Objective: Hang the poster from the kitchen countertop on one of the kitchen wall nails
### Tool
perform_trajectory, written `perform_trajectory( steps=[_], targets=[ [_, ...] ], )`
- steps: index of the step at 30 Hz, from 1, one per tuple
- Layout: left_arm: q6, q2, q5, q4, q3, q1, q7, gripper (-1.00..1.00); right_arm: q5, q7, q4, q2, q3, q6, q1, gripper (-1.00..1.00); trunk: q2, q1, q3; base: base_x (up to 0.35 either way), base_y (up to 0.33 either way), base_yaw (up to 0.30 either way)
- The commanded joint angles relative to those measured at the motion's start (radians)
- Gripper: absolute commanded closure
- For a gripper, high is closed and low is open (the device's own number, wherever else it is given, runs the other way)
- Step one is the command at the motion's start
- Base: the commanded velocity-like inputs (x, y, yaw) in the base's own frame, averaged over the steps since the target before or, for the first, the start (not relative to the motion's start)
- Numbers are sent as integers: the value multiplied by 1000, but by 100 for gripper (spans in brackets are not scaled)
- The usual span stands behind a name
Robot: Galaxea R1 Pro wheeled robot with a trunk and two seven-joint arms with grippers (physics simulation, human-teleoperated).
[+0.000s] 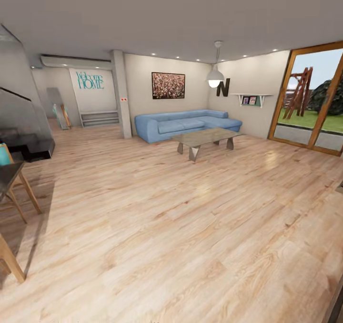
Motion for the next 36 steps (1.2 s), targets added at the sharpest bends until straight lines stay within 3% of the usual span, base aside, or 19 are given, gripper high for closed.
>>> perform_trajectory(
  steps=[1, 11, 24, 36],
  targets=[
    [-2, 0, -1, -1, 1, 0, 0, -100, 1, 1, 1, 0, 0, -3, -1, -100, 0, 0, -1, 0, -5, 277],
    [-2, 2, -1, 0, 1, 0, 1, -100, 2, 0, 1, 0, 1, -2, 0, -100, 0, 0, -5, 0, 7, 282],
    [-9, 2, 1, 34, 17, 0, 1, -100, 3, -2, 1, 0, 3, -3, 0, -100, 0, 0, -9, 0, 219, 186],
    [-40, 2, 1, 35, 18, 0, 2, -100, 4, -3, 1, 1, 5, -4, 0, -100, 0, 0, -15, 0, 37, 258]
  ],
)
